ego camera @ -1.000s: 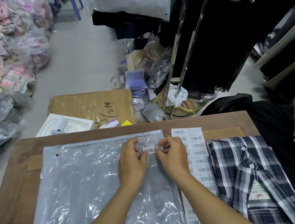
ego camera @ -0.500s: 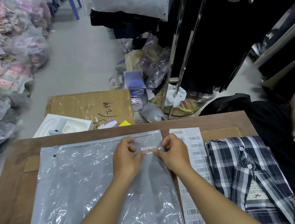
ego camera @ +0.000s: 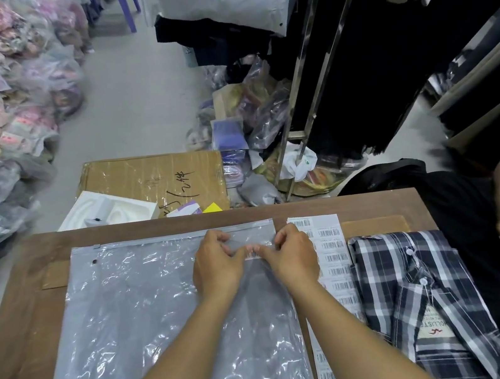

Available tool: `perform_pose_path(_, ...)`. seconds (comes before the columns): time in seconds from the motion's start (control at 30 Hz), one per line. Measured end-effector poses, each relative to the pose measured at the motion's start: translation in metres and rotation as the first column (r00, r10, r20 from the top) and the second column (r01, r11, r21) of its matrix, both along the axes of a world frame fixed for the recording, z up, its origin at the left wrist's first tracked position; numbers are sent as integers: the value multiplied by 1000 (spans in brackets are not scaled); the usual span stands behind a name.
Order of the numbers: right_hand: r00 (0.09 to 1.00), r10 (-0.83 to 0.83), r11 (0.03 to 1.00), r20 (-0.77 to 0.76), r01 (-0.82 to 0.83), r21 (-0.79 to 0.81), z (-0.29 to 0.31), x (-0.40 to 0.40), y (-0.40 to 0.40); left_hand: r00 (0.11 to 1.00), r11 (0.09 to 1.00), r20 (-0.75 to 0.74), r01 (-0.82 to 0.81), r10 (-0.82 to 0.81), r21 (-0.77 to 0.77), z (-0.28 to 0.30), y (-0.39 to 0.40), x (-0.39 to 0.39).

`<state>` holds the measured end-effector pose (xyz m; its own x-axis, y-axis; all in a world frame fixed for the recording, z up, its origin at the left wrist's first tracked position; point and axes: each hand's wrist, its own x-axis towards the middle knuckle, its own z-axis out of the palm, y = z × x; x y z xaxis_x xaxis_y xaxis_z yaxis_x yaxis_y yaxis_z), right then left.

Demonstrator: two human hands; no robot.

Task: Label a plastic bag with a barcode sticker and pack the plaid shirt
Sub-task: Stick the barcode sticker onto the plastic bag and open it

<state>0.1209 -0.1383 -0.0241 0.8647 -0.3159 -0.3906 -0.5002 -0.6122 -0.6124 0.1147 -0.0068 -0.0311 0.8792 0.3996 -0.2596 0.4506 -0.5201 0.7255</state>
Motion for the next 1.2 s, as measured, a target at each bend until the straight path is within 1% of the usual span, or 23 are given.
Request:
perform_pose_path(0.07, 1000, -7, 1000, -8, 7, -16, 1, 1, 2, 1000, 999, 13, -2, 2, 40, -1, -3, -1)
perform_pose_path(0.13, 1000, -11, 1000, -21, 11, -1, 2, 4, -2, 1000, 999, 20, 13, -14, 45, -2, -1, -1)
perform_pose_path(0.23, 999, -38, 998, -32, 40, 47, 4, 7, -12, 999, 999, 32, 35, -35, -6, -2, 6, 0)
perform_pose_path(0.33, 1000, -28, 999, 7, 27, 32, 1, 8, -12, 998, 998, 34, 60, -59, -19, 0, 10, 0)
perform_pose_path(0.37, 1000, -14, 1000, 18, 14, 25, 2, 5, -11, 997, 997, 35, 71, -70, -14, 0, 9, 0)
perform_pose_path(0.43, 995, 97, 995, 33, -98, 31, 19, -11, 12, 998, 999, 47, 37, -36, -28, 15, 31, -21)
perform_pose_path(0.53, 994, 84, 994, 67, -88, 68, 27, 1, 13, 993, 993, 71, 101, -97, -64, 23, 36, -10)
perform_pose_path(0.6, 978, 136, 986, 160, -149, 74, 43, 11, 28, 986, 990, 127, 118, -108, -77, 40, 57, -18)
perform_pose_path(0.67, 952, 213, 975, 222, -220, 9, 49, 21, 29, 973, 980, 128, 199, -193, -32, 44, 59, -24)
perform_pose_path(0.7, 931, 275, 961, 239, -276, -31, 51, 24, 33, 968, 974, 112, 225, -224, 1, 40, 61, -31)
perform_pose_path(0.77, 871, 429, 903, 238, -406, -142, 51, 28, 41, 966, 956, 15, 253, -258, 151, 35, 60, -50)
perform_pose_path(0.87, 715, 672, 732, 190, -605, -312, 40, 32, 57, 963, 871, -94, 270, -254, 411, 28, 55, -77)
perform_pose_path(0.93, 642, 756, 641, 125, -689, -339, 30, 33, 65, 957, 816, -124, 288, -262, 500, 23, 48, -91)
perform_pose_path(1.0, 594, 803, 570, 40, -747, -342, 24, 29, 77, 963, 802, -123, 268, -240, 534, 19, 52, -104)
perform_pose_path(1.07, 567, 823, 515, -40, -773, -370, 23, 25, 86, 967, 818, -118, 254, -226, 515, 16, 59, -108)
perform_pose_path(1.13, 588, 807, 520, -58, -754, -402, 24, 21, 89, 964, 839, -119, 265, -237, 476, 16, 66, -108)
perform_pose_path(1.2, 626, 778, 554, -55, -725, -409, 26, 21, 87, 962, 855, -114, 272, -248, 441, 18, 72, -103)
